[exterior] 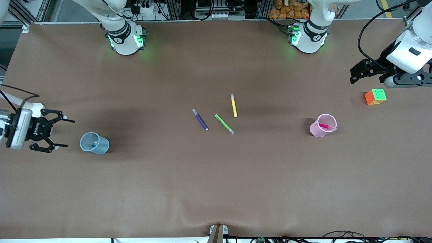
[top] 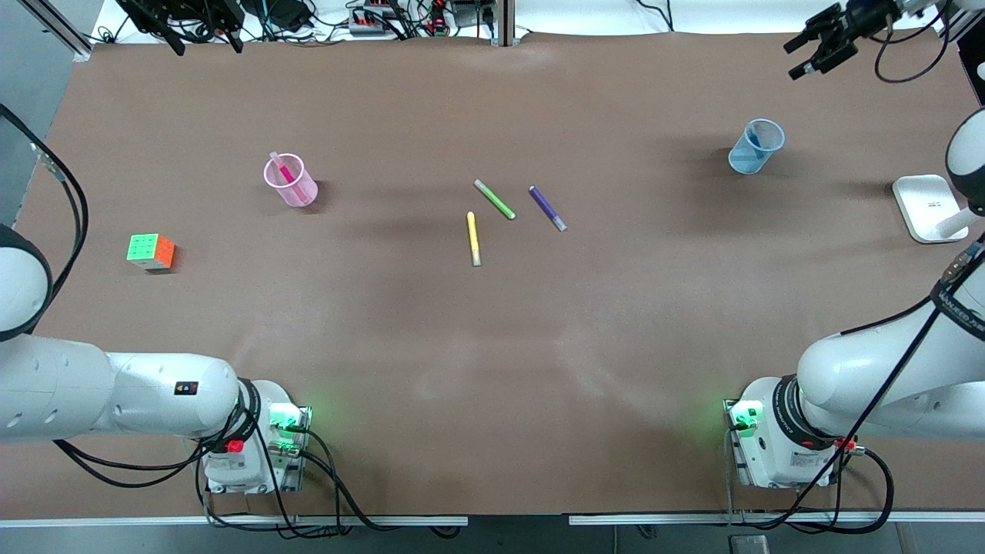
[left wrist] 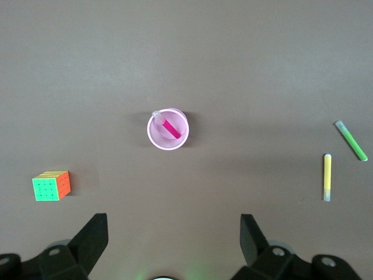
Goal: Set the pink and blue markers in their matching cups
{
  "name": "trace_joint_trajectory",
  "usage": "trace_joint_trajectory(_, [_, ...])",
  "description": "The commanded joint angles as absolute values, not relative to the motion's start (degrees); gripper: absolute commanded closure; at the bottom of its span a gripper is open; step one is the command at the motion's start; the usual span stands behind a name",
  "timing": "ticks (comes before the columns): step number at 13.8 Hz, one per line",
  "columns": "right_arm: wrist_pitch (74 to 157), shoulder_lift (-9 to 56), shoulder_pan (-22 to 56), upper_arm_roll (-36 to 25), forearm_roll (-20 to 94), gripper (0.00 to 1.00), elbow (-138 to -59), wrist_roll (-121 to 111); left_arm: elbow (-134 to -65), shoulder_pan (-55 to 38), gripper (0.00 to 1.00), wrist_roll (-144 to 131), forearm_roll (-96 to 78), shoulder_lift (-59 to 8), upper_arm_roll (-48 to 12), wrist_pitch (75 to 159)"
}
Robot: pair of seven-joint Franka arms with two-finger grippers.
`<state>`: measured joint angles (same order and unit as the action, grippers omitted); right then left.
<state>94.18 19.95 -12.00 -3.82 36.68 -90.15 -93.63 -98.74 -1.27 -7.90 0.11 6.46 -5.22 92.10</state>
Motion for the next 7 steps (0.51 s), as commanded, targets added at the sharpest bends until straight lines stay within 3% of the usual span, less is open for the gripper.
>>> trace_joint_trajectory(1, [93.3,15.2,-10.6,-3.7,32.5,0.00,-91.4,-86.1,-97.6,-0.9,0.00,-7.3,1.2,6.4,-5.5,91.0])
trace_joint_trajectory(7, [90.6,7.0,-6.8,-3.6,22.9,0.00,-91.8,-63.1,-96.9,-0.2,0.00,-7.1,1.1,5.7,-5.3,90.9])
